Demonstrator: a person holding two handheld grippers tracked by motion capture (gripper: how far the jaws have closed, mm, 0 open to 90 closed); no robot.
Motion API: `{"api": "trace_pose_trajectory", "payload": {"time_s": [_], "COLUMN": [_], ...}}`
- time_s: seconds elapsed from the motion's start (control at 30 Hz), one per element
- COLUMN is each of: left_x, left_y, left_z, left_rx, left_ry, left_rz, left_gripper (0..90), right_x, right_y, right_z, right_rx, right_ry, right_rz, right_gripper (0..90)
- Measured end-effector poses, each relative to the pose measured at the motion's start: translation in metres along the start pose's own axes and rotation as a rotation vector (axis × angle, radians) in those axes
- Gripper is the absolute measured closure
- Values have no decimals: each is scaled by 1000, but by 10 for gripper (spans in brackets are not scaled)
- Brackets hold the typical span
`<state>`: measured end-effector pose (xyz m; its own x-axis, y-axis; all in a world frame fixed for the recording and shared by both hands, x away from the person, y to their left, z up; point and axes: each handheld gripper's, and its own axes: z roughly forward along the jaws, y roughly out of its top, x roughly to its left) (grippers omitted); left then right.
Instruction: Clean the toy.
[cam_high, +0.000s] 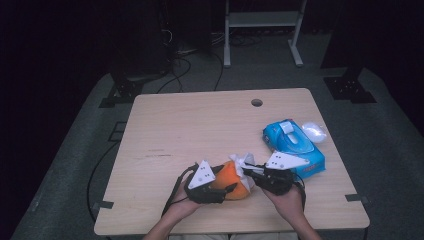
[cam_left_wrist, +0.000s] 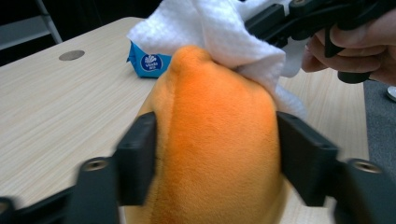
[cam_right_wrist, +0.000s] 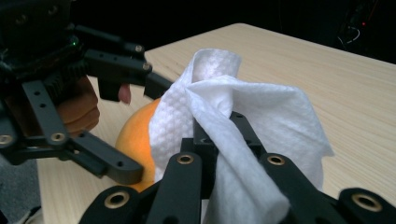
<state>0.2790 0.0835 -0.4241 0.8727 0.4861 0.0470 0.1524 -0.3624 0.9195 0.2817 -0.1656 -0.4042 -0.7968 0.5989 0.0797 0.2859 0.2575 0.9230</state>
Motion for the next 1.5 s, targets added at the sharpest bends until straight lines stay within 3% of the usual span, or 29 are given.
{"api": "trace_pose_trajectory", "payload": {"time_s": [0.1,0.23,0.3,0.37,0.47,0.53,0.6,0.7,0.87,0.97,1.03,1.1,1.23,1.3,1.37,1.47,1.5], "left_x": [9,18,16,12,8,8,10,7,6,11,15,18,13,9,9,11,11], "left_y": [-5,-12,-13,-10,-2,2,4,8,7,5,1,-3,-6,-5,-5,-6,-6], "left_z": [1,4,6,4,-1,-6,-8,-12,-10,-9,-9,-6,2,3,3,1,1], "left_rx": [-7,3,3,9,17,26,24,15,11,-20,-9,4,2,-3,-8,-14,-19], "left_ry": [4,-40,-50,-28,-7,12,20,16,8,4,16,7,-4,22,34,25,16], "left_rz": [-40,-102,-101,-77,-55,-42,-45,-42,-34,-47,-65,-93,-70,-64,-70,-80,-80], "left_gripper": [171,105,137,284,395,414,431,444,427,276,178,139,203,263,314,331,327], "right_x": [-3,-9,-10,-11,-10,-3,9,24,4,-4,-9,-15,-14,-5,4,13,11], "right_y": [-2,-4,-4,-4,-2,2,8,13,4,-2,-4,-6,-6,-4,-2,3,3], "right_z": [1,0,0,0,-3,-6,-5,1,0,2,2,0,-1,0,1,4,3], "right_rx": [4,1,1,1,-16,-34,-50,-24,-22,-5,-5,-7,-11,-14,-21,-12,-15], "right_ry": [-8,-16,-19,-28,-26,-17,24,1,-15,-33,-50,-55,-48,-47,-14,-10,-17], "right_rz": [7,29,35,37,50,21,-18,-105,-22,-3,8,32,47,17,-3,-66,-60], "right_gripper": [828,828,828,828,828,827,827,828,828,828,828,827,827,827,826,826,827]}}
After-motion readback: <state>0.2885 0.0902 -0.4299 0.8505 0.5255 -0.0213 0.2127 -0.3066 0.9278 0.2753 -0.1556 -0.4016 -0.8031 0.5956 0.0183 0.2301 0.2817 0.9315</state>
